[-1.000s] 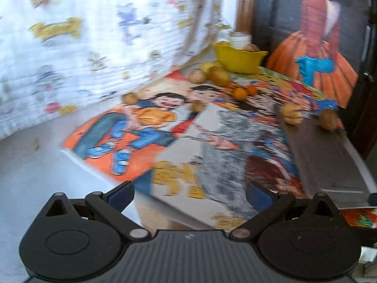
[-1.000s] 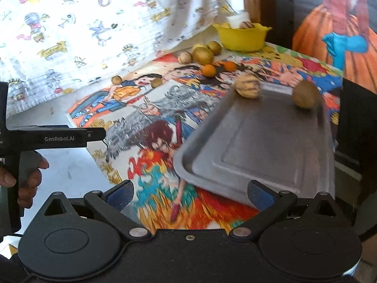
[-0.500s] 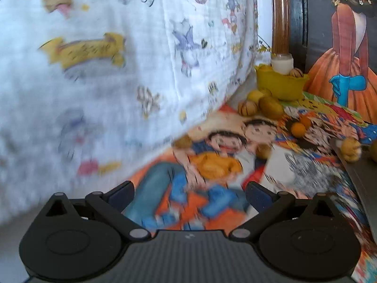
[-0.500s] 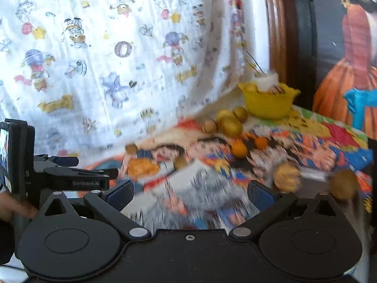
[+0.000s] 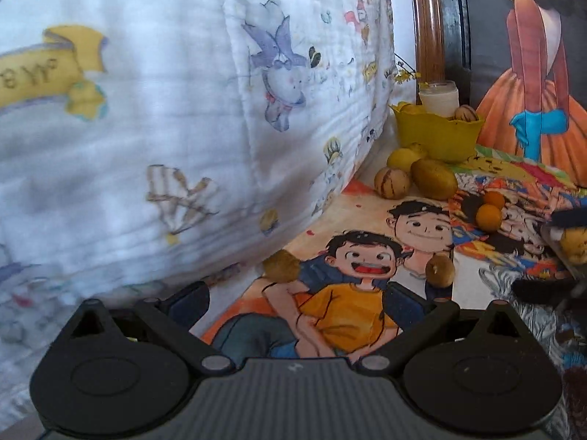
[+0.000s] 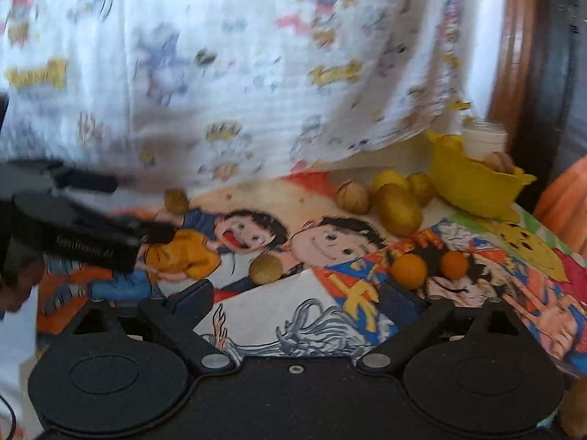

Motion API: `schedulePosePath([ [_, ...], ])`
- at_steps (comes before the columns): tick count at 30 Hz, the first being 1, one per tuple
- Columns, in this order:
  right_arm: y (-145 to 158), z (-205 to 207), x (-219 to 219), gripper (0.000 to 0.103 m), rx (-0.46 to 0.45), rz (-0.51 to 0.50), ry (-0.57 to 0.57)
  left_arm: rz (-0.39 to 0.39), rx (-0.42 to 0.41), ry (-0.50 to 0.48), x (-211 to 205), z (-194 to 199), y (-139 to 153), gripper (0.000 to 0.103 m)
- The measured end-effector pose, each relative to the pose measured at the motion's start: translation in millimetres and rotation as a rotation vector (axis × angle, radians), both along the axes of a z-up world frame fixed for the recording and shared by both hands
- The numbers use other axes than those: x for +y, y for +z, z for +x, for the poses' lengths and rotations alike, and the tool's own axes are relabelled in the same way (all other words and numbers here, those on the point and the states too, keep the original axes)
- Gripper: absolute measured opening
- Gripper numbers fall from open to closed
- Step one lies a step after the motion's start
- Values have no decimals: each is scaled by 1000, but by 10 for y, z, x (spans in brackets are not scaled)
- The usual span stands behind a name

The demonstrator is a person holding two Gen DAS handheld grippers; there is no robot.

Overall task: Organize fruits
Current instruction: 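Grasp a small brown round fruit with the left tool while the right tool grasps another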

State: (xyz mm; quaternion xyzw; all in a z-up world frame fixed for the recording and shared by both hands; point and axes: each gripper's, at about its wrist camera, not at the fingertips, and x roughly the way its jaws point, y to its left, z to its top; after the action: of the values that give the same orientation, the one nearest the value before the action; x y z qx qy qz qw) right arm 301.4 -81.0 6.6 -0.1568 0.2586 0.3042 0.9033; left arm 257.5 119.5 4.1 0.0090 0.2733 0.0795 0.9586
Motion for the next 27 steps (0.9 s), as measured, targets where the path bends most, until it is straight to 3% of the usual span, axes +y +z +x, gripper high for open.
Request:
schedulePosePath([
  [12,-157,228,232,79,39,-27,62,-95,4,61,8,318,-78,86],
  [19,-199,364,303,68,73,-18,74,-219,34,149,112,494,-163,70],
  [27,-268,454,368,56,107,-2,81,-218,33,231,107,584,-196,58],
])
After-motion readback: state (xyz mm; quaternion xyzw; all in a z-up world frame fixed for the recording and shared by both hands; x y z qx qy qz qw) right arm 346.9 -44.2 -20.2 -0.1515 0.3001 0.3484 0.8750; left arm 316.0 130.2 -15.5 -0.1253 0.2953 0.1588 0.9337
